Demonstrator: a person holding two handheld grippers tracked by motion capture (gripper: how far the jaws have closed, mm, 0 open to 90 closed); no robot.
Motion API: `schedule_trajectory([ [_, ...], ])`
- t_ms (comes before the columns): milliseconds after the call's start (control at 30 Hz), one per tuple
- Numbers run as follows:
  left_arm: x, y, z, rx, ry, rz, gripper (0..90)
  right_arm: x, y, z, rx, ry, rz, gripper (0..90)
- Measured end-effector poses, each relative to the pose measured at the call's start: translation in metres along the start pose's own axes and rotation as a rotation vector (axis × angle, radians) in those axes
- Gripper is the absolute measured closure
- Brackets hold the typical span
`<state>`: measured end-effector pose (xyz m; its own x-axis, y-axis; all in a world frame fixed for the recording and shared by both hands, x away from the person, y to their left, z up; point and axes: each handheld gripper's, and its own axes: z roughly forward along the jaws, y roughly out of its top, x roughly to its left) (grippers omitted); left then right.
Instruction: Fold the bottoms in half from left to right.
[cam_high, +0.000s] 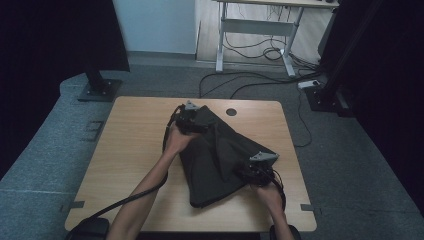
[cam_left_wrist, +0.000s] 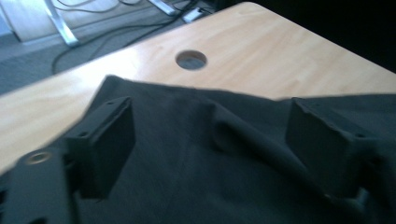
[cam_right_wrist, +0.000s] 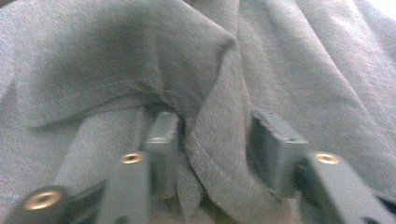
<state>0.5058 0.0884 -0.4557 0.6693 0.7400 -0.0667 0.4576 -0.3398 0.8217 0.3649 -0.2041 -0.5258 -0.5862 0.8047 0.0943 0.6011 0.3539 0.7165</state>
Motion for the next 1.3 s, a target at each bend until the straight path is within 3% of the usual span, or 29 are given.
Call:
schedule_trajectory([
  [100,-0.005,-0.008,-0.012,0.011,-0.015,0.002,10.3,0.001,-0.003,-0.005,0.011,-0.021,0.005,37.3],
  [300,-0.021,-0.032,-0.036,0.042,-0.041,0.032,0.6,0.007,-0.011,-0.019,0.03,-0.054,-0.007,26.5],
  [333,-0.021,-0.032,-0.036,0.042,-0.041,0.032,0.4,0.007,-0.011,-0.019,0.03,-0.054,-0.007,26.5],
  [467,-0.034,-0.056,-0.058,0.057,-0.056,0.067,0.0,0.012,-0.021,-0.037,0.05,-0.077,-0.048,24.0],
  [600,-0.037,-0.078,-0.072,0.05,-0.061,0.051,0.0,0.013,-0.025,-0.053,0.039,-0.097,-0.069,24.0],
  [767,-0.04,-0.108,-0.075,0.073,-0.049,0.029,0.0,0.017,-0.013,-0.067,-0.017,-0.044,-0.054,24.3],
  [1033,-0.051,-0.137,-0.065,0.128,-0.057,0.032,0.0,0.037,0.029,-0.048,-0.041,0.035,-0.082,24.4],
  [1167,-0.052,-0.145,-0.058,0.148,-0.052,0.036,0.0,0.049,0.05,-0.03,-0.042,0.05,-0.091,23.4],
  [1300,-0.053,-0.15,-0.053,0.164,-0.038,0.044,0.0,0.059,0.061,-0.014,-0.023,0.034,-0.115,22.0],
])
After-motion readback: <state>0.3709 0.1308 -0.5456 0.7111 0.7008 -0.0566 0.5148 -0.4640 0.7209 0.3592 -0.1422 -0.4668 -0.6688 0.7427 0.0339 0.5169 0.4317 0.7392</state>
